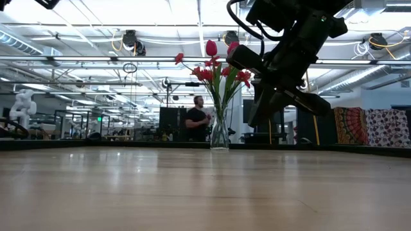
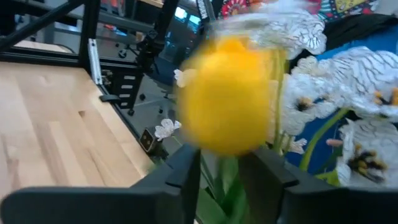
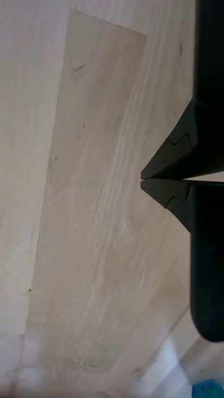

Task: Sort flowers into vase by color
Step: Put the yellow flower into the blue vase, then return to Home Position

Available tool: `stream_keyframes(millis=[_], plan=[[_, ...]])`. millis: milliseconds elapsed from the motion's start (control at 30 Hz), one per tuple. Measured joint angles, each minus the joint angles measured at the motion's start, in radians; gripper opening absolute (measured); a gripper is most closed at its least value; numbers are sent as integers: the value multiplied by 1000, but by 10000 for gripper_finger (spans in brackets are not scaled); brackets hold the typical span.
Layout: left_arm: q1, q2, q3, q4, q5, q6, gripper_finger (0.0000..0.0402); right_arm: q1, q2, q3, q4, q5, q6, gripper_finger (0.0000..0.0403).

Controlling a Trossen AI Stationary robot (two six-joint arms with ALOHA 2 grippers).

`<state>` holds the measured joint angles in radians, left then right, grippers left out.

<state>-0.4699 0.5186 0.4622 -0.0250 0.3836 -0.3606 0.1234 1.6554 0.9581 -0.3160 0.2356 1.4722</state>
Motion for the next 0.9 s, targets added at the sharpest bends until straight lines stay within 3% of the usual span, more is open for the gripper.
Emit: stream_keyframes(millis=[200, 367, 567, 800, 900], plan=[[0, -19, 2, -21, 54, 26, 129, 0, 0, 0, 0, 1, 8, 0], [0, -55, 2, -134, 36, 97, 130, -6, 0, 0, 0, 1, 8, 0], [10, -105, 2, -269, -121, 178, 130, -16, 0, 0, 1, 2, 4, 0], [49, -169, 2, -387, -438, 253, 118, -16, 0, 0, 2, 1, -25, 0], [68, -174, 1, -394, -506, 281, 100, -16, 0, 0, 2, 1, -47, 0]])
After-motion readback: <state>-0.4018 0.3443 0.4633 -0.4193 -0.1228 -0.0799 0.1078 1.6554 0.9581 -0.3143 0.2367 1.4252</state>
